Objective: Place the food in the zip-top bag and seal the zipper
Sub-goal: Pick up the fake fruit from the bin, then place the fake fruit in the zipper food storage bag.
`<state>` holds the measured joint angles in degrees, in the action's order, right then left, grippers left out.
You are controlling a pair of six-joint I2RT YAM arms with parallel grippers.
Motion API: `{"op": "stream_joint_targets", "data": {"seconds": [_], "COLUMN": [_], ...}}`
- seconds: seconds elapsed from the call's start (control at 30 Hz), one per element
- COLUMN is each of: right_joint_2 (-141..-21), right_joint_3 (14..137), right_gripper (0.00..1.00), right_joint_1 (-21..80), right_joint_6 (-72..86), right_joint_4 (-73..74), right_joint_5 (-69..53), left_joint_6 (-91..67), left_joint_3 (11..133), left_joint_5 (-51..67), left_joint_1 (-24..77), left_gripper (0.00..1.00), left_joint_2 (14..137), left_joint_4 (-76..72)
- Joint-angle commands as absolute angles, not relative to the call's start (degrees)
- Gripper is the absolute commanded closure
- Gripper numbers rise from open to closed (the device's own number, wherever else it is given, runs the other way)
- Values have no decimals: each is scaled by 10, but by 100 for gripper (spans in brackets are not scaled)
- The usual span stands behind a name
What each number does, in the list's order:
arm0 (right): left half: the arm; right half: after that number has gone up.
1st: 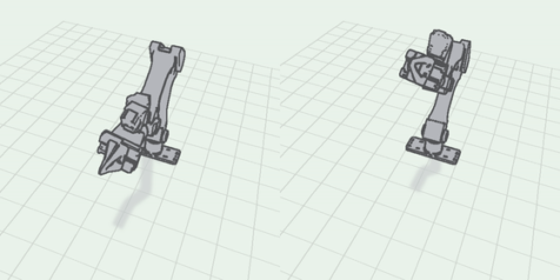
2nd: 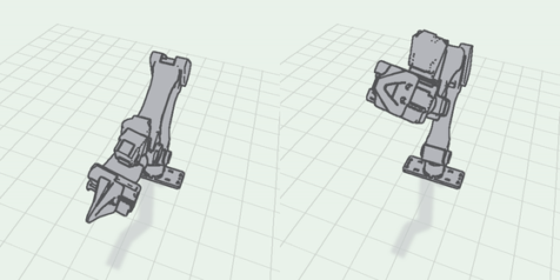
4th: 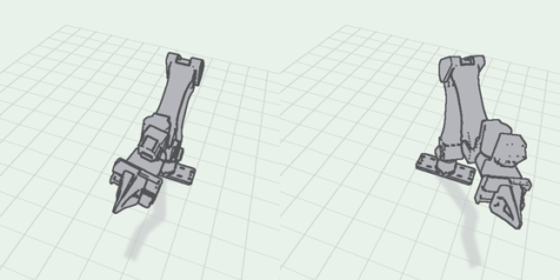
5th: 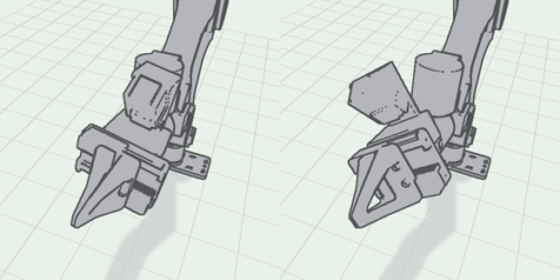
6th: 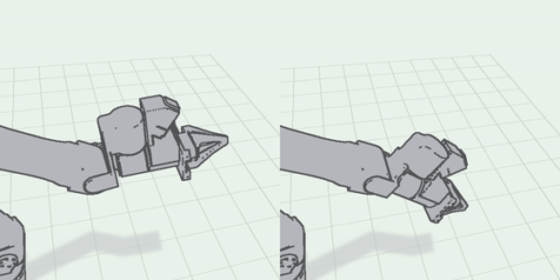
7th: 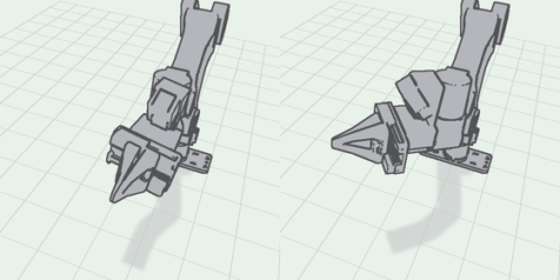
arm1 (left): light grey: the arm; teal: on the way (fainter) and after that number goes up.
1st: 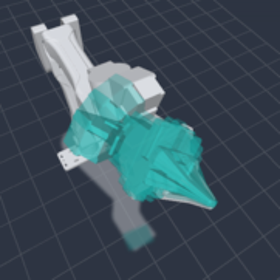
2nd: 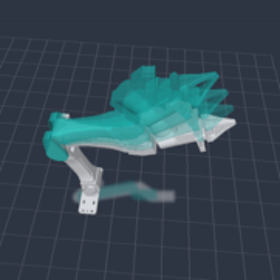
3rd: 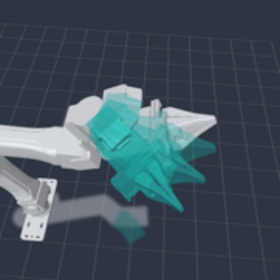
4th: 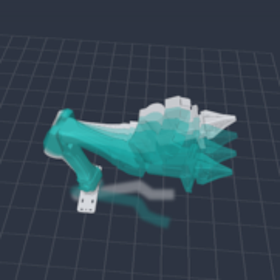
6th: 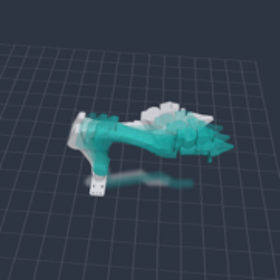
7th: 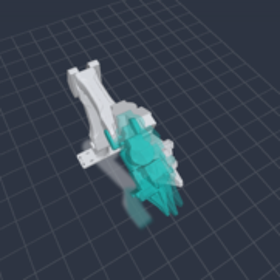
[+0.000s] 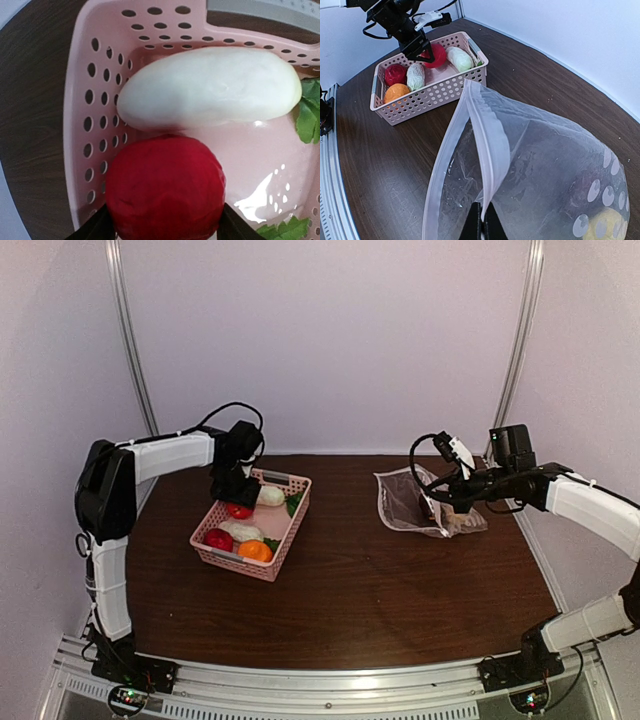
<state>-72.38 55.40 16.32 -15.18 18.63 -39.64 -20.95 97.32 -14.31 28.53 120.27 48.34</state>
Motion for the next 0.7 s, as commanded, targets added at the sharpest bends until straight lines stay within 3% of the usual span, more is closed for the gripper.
{"op": "stream_joint_targets", "data": {"seconds": [0.0, 0.23, 0.57, 0.67], "right_joint_2": [-725, -721, -719, -714], "right_joint_3": [549, 550, 550, 550], "right_gripper": [100, 100, 100, 100], "right_joint_1": [161, 161, 161, 161], "right_joint_6": [-160, -160, -156, -153], "right_joint_4": [189, 190, 188, 186], "right_joint_5": [-386, -382, -389, -392], "left_joint_6": [-222, -213, -250, -291], "left_joint_3": [986, 993, 893, 876], "left_joint_5": [-134, -59, 179, 185], "left_joint_1": [309, 402, 493, 516], "left_gripper": [41, 41, 46, 47], "left_joint_2": [1115, 1046, 1001, 1017], "left_joint_4": [507, 449, 112, 40]}}
